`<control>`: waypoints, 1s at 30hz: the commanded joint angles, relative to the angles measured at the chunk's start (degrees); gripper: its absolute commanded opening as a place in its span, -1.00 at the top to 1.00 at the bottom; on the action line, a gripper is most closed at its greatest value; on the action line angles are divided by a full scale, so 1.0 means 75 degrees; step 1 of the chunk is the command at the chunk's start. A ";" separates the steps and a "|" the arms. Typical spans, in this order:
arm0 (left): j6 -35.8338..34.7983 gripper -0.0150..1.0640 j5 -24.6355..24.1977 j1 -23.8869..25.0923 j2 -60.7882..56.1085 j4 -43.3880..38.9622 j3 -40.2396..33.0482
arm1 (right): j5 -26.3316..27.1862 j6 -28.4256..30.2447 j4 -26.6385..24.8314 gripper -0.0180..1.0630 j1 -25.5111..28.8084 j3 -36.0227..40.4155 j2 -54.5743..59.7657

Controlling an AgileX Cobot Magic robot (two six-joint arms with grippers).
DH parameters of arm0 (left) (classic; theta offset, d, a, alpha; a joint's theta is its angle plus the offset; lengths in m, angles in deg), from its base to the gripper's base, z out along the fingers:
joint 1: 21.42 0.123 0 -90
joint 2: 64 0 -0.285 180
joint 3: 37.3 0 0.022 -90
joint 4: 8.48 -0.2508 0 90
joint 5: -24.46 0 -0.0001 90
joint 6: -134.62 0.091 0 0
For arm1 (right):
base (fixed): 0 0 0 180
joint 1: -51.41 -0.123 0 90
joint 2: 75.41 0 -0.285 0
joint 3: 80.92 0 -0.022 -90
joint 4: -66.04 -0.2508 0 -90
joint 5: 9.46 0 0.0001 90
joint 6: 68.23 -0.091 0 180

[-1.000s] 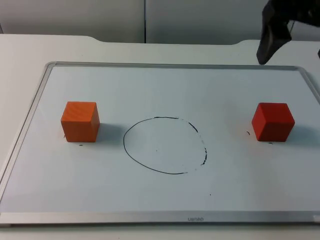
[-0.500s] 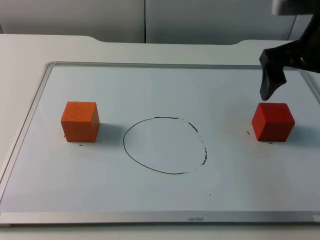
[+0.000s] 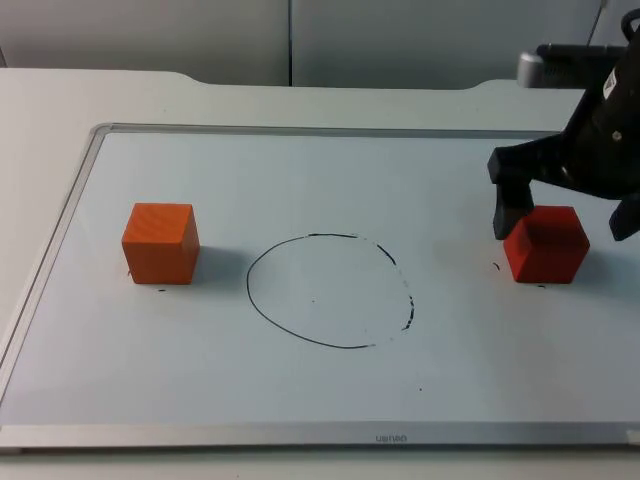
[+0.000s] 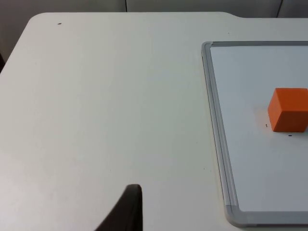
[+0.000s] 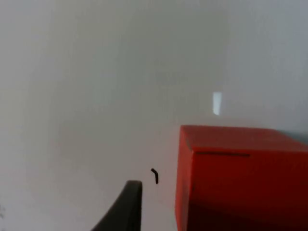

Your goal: Pick up one cube with the left hand and another cube with the right hand. First place the cube in the right hand at the target position, then stack the cube in the left hand on top.

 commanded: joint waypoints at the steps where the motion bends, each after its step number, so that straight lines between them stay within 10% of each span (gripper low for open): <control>1: -0.0045 -0.98 0.0057 0.0017 -0.0037 0.0062 -0.0033 | 0.0161 -0.0047 -0.0020 -0.93 -0.0006 0.0045 0.0128; 13: -0.0045 -0.98 0.0057 0.0017 -0.0037 0.0062 -0.0033 | 0.0478 -0.0047 -0.0195 -0.81 -0.0006 0.0045 0.0373; 30: -0.0045 -0.98 0.0057 0.0017 -0.0037 0.0062 -0.0033 | 0.0562 -0.0210 -0.0124 0.77 -0.0006 0.0045 0.0428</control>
